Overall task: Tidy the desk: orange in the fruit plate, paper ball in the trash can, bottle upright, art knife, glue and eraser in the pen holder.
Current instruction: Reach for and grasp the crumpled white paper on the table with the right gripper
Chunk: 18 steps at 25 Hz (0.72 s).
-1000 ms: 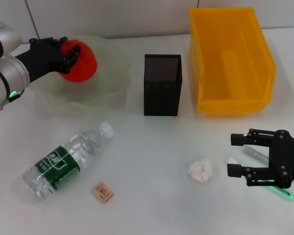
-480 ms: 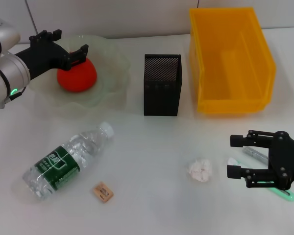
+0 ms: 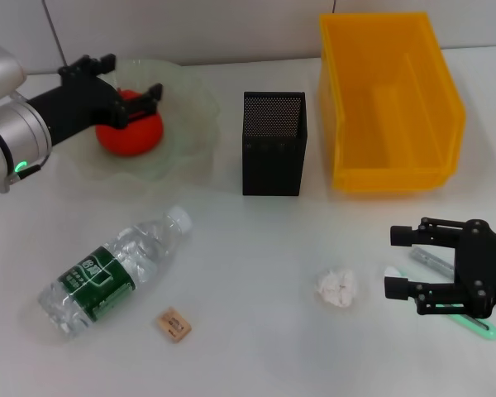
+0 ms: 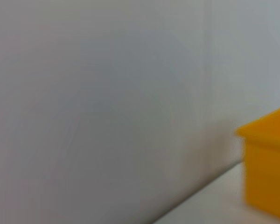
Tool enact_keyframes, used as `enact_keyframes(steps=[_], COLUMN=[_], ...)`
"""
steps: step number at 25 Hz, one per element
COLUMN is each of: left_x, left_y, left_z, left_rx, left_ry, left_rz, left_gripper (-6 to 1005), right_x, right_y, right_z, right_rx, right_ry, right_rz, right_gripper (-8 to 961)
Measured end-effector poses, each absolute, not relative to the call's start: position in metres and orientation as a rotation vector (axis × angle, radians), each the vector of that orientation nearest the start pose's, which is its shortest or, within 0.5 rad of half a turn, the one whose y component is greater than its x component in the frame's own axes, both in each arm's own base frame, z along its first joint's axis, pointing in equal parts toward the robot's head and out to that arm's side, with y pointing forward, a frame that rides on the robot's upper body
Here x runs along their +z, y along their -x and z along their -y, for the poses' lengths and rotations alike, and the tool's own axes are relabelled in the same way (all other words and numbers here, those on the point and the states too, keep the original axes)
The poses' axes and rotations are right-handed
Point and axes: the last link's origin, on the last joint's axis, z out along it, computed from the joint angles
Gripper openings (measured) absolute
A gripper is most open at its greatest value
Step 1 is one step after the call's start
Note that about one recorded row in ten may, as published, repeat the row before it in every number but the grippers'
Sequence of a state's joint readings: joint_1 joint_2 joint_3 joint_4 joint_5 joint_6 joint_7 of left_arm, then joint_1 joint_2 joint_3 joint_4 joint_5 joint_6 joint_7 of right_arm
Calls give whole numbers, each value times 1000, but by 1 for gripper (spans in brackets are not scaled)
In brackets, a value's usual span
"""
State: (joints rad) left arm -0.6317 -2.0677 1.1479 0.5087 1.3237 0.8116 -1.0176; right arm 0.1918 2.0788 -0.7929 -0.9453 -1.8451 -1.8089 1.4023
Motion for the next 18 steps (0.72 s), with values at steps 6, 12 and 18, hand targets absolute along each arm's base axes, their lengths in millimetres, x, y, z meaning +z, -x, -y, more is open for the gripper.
enact_keyframes(steps=[6,12,18], left_x=[-20,-16,-6], left_y=[216,203,209], left_z=[-388,-344,-323], left_rx=[-643,-788,-855], left_ry=[2528,2780,2839], left_rz=[286,110,57], left_gripper=[868,868,868], right_x=[44,46,44], right_y=[-294,-288,-270], right_z=[-244,-263,-284], right_rx=[729,560,305], right_ry=[2746,2778,2848], right_rz=[-593,-706,-749], right_gripper=[769,769,769])
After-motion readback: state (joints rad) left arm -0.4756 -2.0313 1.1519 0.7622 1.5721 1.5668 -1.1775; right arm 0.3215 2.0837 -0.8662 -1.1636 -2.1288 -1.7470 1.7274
